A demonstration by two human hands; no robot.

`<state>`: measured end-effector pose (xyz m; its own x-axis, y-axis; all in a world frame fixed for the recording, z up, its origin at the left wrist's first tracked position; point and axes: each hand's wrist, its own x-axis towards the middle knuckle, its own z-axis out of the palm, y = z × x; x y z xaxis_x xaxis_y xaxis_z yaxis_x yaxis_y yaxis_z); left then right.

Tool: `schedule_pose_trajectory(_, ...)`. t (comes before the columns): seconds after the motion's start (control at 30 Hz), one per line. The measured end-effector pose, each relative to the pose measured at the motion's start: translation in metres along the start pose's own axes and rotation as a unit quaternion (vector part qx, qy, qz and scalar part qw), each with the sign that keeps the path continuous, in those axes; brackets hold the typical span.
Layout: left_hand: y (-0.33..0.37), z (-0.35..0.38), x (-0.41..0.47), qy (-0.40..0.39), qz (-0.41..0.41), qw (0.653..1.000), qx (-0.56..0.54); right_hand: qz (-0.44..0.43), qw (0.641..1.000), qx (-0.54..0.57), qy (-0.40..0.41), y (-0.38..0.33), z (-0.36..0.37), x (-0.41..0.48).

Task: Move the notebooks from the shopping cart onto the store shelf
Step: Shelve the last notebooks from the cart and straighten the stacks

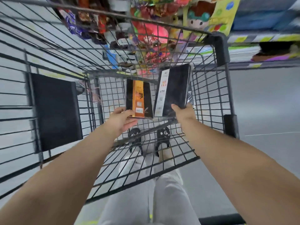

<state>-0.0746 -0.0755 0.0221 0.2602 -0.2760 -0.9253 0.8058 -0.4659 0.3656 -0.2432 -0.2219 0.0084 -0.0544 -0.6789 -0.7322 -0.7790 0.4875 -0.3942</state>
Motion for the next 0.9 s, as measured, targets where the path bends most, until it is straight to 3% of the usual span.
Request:
schedule_pose_trajectory(0.13, 0.017, 0.003, -0.041, -0.043, 0.019, 0.998, 0.030, -0.071, 0.994, -0.079, -0.002, -0.017, -0.032, -0.040)
schedule_pose_trajectory(0.3, 0.036, 0.014, -0.097, -0.108, 0.034, 0.992, 0.061, -0.118, 0.990, -0.070, 0.007, -0.015, -0.076, -0.096)
schedule_pose_trajectory(0.47, 0.061, 0.053, -0.133, -0.113, 0.098, 0.977, 0.155, -0.135, 0.990, 0.029, 0.031, -0.002, -0.122, -0.132)
schedule_pose_trajectory(0.63, 0.073, 0.114, -0.162, -0.152, 0.190, 0.956, 0.161, -0.167, 0.971, 0.138, 0.103, 0.016, -0.183, -0.142)
schedule_pose_trajectory(0.9, 0.027, 0.253, -0.190, -0.166, 0.247, 0.931, 0.212, -0.181, 0.941, 0.230, 0.170, 0.077, -0.308, -0.109)
